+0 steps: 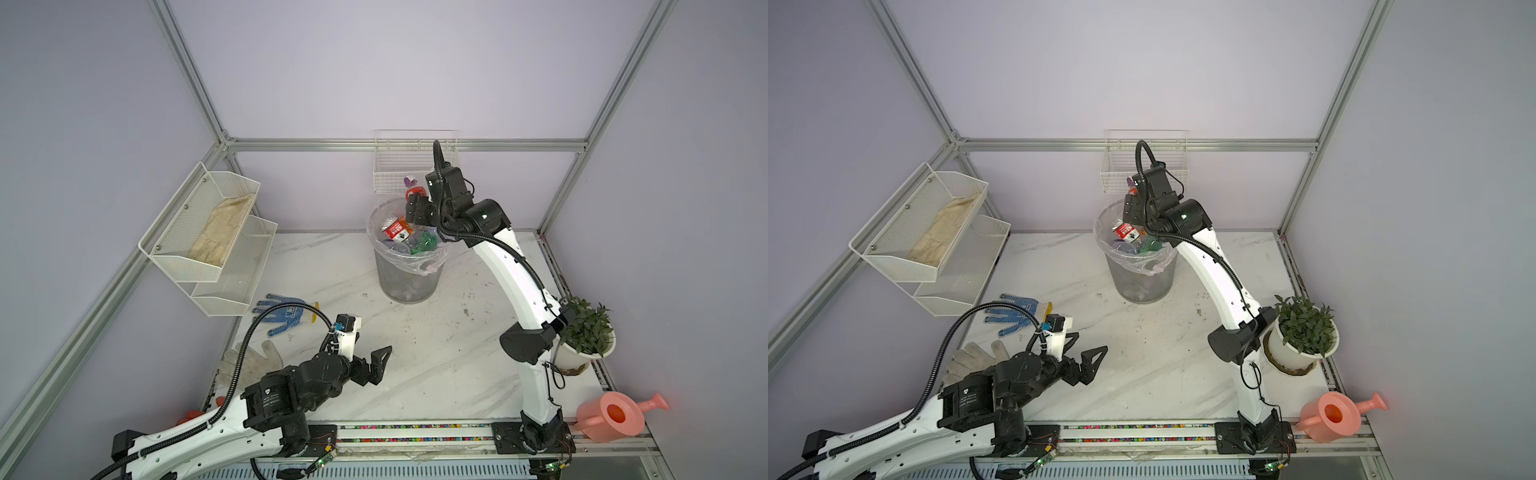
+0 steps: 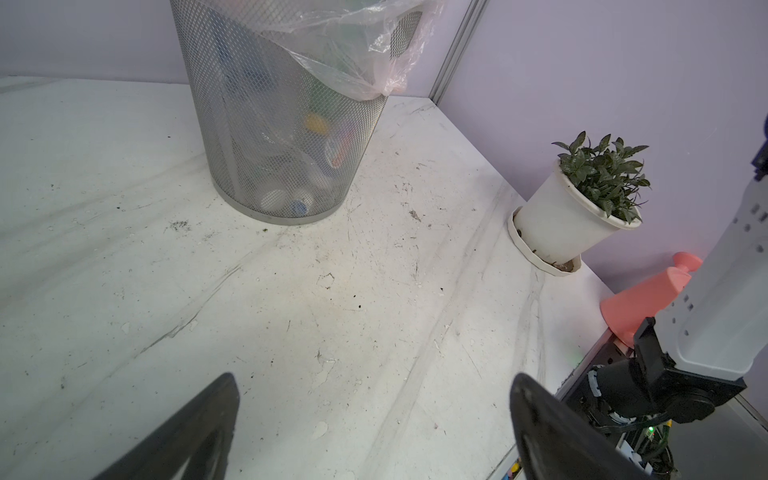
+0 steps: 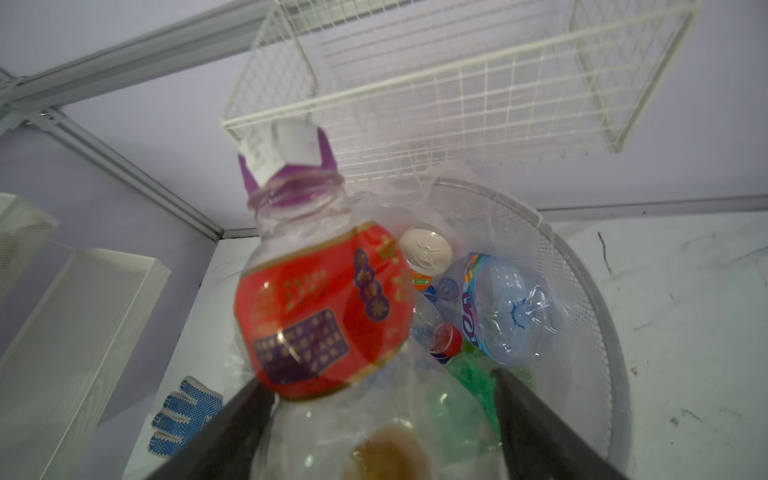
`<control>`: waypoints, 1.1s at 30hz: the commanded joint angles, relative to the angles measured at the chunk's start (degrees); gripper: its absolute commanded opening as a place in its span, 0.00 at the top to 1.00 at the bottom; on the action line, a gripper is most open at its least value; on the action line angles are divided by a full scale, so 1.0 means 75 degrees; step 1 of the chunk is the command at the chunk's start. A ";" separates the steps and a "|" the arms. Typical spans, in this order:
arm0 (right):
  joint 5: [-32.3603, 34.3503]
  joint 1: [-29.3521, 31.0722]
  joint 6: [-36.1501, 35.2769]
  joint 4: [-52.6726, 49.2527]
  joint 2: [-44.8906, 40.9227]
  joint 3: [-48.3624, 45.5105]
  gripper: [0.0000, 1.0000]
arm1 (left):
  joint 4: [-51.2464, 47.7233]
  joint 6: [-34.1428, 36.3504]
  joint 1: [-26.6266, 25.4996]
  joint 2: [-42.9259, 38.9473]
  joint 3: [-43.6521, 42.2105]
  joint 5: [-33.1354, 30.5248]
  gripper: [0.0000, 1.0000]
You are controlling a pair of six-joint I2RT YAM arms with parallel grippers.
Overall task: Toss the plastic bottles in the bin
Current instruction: 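Carry the red-labelled bottle with the right gripper over the bin, then open the right gripper over the bin to drop the bottle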
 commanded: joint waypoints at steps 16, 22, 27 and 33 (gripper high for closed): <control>0.0078 0.0286 -0.0277 0.0436 -0.1799 -0.1730 0.03 | 0.0286 0.0337 -0.0112 0.0081 0.0072 -0.0419 0.00; -0.0358 0.0286 -0.0573 0.1352 -0.2563 -0.2861 0.03 | 0.0297 0.0512 -0.0112 0.0175 0.0114 -0.0715 0.00; -0.0314 0.0285 -0.0788 0.1882 -0.3125 -0.3704 0.03 | 0.0202 0.0567 -0.0104 0.0307 0.0251 -0.1160 0.00; -0.0326 0.0286 -0.0869 0.2723 -0.3887 -0.4953 0.03 | 0.0148 0.0592 -0.0107 0.0204 0.0324 -0.2357 0.00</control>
